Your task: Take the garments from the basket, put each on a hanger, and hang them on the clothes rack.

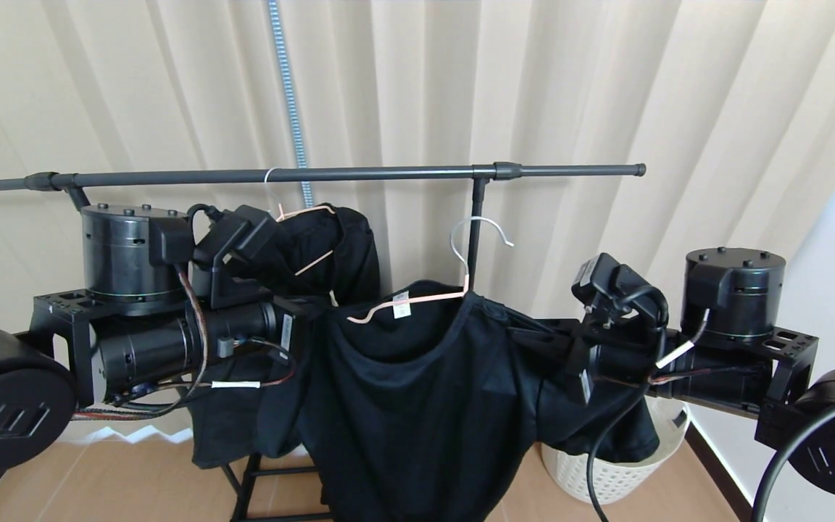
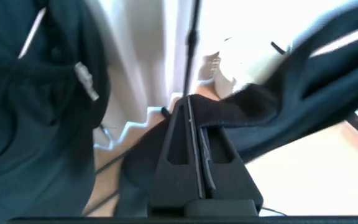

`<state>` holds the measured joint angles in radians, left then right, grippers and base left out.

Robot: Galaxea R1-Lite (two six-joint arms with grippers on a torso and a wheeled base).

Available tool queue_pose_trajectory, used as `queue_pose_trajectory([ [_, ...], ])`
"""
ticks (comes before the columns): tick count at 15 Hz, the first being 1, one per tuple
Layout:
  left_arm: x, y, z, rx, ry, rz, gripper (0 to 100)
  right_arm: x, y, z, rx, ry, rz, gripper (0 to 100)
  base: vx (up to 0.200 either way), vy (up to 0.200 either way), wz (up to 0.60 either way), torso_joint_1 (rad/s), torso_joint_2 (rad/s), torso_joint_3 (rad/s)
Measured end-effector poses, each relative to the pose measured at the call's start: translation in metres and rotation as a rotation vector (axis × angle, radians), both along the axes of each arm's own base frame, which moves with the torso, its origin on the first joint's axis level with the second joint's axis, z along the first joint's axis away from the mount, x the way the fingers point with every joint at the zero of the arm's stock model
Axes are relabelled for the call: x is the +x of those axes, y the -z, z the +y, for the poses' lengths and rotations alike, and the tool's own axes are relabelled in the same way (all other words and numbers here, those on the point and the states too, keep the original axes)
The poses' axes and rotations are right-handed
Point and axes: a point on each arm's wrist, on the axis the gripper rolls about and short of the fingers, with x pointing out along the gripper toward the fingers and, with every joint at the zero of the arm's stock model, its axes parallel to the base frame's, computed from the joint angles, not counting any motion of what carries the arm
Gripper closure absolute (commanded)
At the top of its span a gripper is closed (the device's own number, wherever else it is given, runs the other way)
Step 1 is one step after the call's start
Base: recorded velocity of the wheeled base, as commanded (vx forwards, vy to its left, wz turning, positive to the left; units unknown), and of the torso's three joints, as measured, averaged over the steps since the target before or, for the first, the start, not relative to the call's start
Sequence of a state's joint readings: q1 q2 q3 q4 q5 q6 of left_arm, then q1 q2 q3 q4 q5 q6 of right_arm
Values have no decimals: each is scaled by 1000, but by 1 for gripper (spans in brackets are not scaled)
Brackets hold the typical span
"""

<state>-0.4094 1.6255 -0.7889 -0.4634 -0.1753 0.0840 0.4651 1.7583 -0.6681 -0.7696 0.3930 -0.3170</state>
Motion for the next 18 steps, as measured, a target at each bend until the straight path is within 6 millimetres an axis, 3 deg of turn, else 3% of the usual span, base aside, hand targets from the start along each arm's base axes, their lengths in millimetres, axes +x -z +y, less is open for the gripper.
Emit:
queue_pose_trajectory([
  [3,-4,-3,-7,-12,59,-5,100,-2,7,6,-4,-44,33,100,0,0,0,0,0,0],
  [8,-9,-6,-2,-47,136,20,100,-10,18,18,23,-145,112,100,0,0,0,0,0,0],
  [13,-19,-18,27,-18,140,132,100,-4,21,4,-9,-128,77,100,0,0,0,0,0,0],
  [18,-21,-47,44,94,130,185,100,-8,9,-2,34,-173,68,100,0,0,0,0,0,0],
])
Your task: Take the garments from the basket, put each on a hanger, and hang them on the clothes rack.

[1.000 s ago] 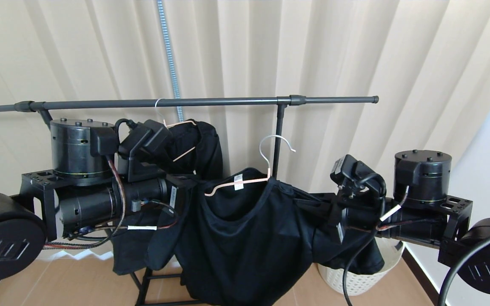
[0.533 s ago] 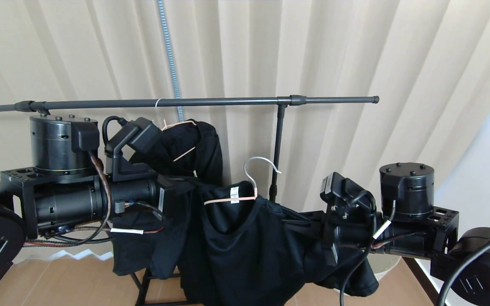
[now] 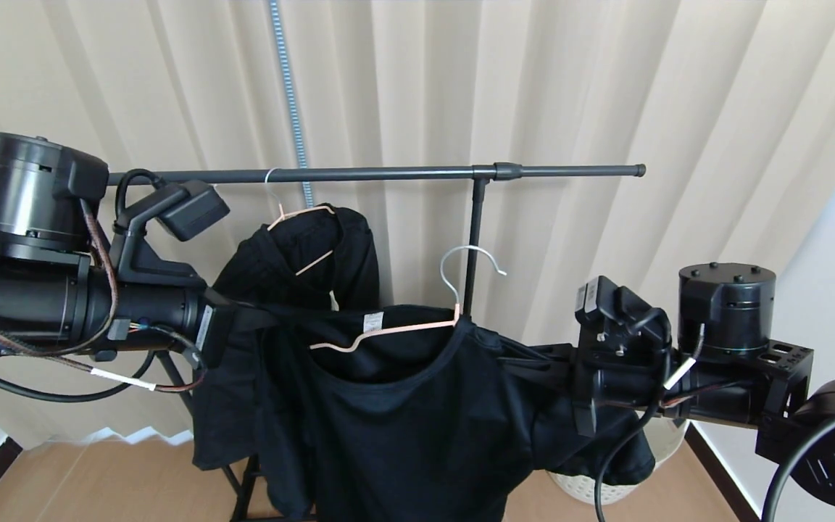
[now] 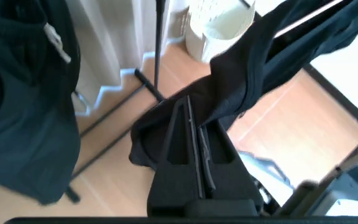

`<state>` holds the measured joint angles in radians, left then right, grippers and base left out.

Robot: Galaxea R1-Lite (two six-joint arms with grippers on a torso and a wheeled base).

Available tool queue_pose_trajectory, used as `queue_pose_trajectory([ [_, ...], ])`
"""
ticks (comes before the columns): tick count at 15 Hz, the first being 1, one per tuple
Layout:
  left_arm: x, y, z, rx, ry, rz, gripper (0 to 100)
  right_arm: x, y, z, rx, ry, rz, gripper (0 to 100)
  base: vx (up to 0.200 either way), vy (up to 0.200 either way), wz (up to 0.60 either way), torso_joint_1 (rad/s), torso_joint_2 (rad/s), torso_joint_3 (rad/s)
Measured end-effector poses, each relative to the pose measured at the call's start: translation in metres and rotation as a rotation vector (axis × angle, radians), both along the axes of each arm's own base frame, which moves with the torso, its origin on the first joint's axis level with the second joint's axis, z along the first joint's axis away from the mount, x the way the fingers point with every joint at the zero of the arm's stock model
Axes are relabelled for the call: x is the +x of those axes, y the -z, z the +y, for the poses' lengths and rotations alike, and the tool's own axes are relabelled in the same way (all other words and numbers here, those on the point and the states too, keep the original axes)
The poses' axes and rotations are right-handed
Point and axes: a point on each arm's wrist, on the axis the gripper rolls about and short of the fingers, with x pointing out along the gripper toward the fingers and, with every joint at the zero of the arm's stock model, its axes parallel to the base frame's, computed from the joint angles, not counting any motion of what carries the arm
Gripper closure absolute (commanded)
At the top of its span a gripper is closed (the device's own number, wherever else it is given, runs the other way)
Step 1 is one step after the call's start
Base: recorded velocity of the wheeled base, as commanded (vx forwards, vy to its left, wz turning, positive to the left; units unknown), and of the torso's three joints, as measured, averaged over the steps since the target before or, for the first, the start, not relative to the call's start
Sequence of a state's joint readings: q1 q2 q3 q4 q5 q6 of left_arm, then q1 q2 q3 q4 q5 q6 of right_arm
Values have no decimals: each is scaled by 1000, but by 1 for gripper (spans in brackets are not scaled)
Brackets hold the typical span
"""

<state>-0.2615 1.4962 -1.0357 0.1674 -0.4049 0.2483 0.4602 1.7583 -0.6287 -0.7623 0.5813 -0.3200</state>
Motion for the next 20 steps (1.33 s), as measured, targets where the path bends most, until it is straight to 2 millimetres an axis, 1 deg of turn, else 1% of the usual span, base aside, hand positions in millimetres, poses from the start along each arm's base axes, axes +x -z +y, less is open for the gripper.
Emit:
queue_pose_trajectory([
  [1,2,0,2,53,33,-24,100,-1,-3,-1,17,-7,7,100,0,0,0,0,0,0],
  [5,14,3,1,125,87,-70,100,-4,-8,0,39,-11,14,100,0,0,0,0,0,0],
  [7,21,7,6,165,104,-95,100,-5,-10,-1,44,-13,7,100,0,0,0,0,0,0],
  [10,26,12,8,173,112,-106,100,-4,-15,-6,60,-24,-5,100,0,0,0,0,0,0],
  [12,25,14,6,142,154,-109,100,-4,-16,-6,65,-39,-1,100,0,0,0,0,0,0],
  [17,21,16,-3,96,237,-104,100,-8,-3,11,53,-94,50,100,0,0,0,0,0,0],
  [20,20,18,-6,76,270,-99,100,-14,8,22,32,-135,90,100,0,0,0,0,0,0],
])
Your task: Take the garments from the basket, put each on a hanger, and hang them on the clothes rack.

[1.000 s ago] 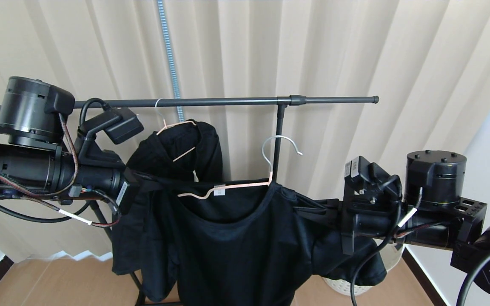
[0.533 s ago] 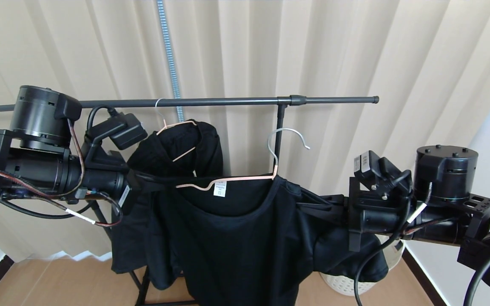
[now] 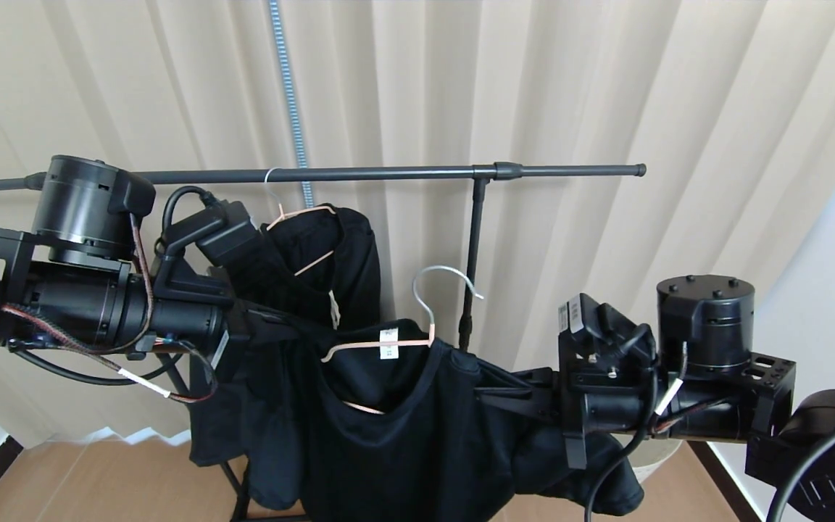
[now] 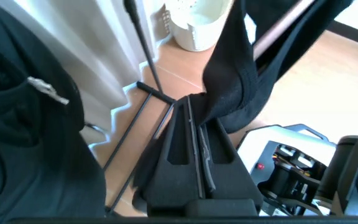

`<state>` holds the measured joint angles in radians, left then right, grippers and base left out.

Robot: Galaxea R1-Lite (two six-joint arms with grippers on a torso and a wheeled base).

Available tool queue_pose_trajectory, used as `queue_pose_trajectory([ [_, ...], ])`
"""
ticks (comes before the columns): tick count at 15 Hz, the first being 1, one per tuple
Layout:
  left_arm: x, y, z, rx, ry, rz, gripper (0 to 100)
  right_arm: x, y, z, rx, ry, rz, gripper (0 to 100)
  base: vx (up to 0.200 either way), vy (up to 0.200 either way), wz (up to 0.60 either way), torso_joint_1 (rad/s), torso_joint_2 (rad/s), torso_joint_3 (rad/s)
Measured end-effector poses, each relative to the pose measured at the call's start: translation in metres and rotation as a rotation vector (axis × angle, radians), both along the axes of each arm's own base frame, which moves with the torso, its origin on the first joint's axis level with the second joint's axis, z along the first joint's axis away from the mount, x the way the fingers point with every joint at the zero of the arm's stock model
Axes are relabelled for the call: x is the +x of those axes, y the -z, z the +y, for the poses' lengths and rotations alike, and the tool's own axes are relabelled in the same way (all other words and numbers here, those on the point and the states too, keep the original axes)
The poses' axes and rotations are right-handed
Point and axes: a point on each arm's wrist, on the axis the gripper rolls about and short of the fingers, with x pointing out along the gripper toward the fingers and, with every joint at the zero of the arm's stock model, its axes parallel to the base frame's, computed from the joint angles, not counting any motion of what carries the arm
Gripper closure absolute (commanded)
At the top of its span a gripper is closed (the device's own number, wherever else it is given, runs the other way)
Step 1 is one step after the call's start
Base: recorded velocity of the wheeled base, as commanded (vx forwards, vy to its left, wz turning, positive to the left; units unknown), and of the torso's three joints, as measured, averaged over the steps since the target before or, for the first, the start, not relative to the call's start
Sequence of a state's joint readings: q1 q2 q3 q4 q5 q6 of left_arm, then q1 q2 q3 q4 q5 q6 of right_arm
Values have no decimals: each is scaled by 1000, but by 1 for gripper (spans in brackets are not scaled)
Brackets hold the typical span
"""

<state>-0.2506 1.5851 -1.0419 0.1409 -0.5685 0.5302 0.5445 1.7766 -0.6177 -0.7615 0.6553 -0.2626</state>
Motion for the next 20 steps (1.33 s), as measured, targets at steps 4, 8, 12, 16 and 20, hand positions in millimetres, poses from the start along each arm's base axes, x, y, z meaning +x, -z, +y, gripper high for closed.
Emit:
queue_pose_trajectory([
  [4,0,0,10,0,-38,11,100,-7,10,10,-19,-50,36,100,0,0,0,0,0,0],
  [8,-5,-1,16,0,-56,17,100,-9,16,17,-22,-84,51,100,0,0,0,0,0,0],
  [12,-16,-4,0,-10,-30,31,100,-7,15,25,8,-65,38,100,0,0,0,0,0,0],
  [16,-28,-9,-12,-6,-31,25,100,5,15,31,74,83,-3,100,0,0,0,0,0,0],
  [20,-33,-11,-22,1,-10,12,100,-1,19,40,102,77,35,100,0,0,0,0,0,0],
])
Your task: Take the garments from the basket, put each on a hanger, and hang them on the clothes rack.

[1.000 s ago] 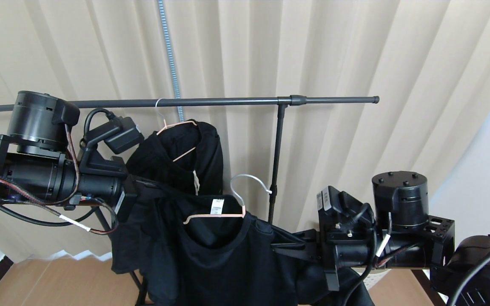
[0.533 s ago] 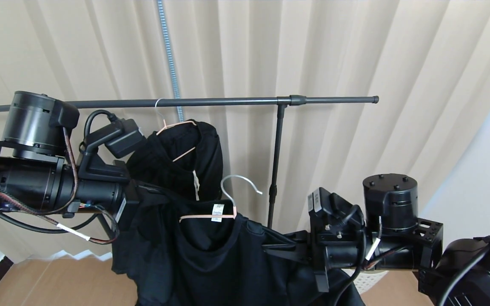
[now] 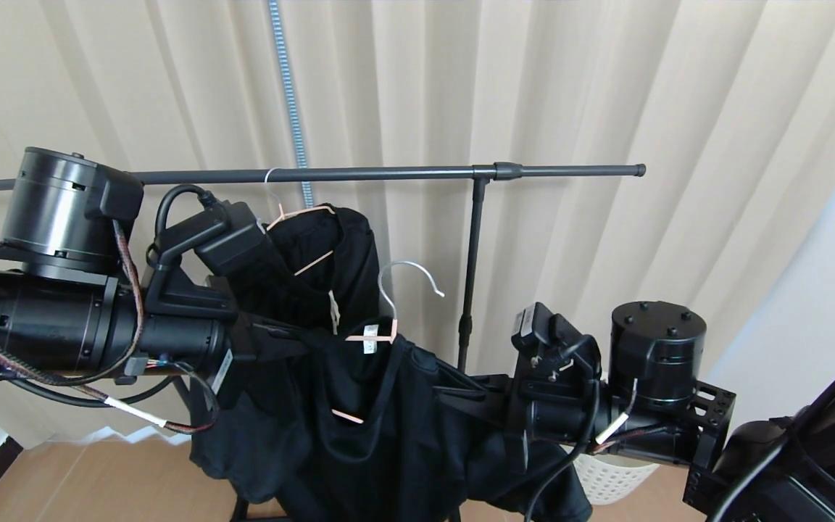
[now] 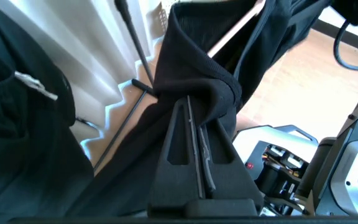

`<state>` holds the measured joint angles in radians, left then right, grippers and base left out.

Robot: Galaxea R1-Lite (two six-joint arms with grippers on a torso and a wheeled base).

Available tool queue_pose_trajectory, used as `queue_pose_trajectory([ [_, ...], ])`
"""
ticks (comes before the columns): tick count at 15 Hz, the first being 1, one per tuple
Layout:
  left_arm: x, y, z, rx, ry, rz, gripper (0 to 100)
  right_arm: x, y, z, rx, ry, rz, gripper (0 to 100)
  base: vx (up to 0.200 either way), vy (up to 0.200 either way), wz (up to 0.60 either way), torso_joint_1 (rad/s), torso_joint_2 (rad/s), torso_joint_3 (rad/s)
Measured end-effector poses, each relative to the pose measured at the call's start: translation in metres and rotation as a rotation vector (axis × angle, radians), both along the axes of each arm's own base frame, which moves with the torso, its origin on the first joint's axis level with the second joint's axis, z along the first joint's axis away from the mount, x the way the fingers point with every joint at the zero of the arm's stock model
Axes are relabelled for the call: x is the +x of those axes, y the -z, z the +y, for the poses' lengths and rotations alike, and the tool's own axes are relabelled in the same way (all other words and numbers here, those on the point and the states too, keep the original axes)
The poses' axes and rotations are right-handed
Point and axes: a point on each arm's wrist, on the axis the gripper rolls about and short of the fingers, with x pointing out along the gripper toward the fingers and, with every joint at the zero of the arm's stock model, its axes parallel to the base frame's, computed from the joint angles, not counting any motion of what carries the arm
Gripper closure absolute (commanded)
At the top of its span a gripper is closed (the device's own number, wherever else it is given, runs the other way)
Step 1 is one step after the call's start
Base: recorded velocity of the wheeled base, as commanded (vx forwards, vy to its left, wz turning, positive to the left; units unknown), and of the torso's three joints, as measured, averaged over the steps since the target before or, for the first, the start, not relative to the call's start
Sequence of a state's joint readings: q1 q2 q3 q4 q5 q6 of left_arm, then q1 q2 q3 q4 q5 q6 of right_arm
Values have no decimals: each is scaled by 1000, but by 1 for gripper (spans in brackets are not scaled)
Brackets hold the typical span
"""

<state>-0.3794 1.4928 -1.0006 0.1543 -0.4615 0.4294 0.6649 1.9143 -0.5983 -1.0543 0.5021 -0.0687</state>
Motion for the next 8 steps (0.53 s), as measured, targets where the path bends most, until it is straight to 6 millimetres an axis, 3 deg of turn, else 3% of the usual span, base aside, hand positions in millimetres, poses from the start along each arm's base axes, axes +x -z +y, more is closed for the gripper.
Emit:
queue_pose_trajectory([
  [5,-2,-3,-8,-11,32,-27,100,-5,1,3,-6,-7,2,100,0,0,0,0,0,0],
  [6,-3,-3,-10,-7,36,-29,0,-7,1,4,-7,-15,3,100,0,0,0,0,0,0],
  [8,-6,-2,-16,31,10,-46,0,-10,1,5,-8,-23,2,100,0,0,0,0,0,0],
])
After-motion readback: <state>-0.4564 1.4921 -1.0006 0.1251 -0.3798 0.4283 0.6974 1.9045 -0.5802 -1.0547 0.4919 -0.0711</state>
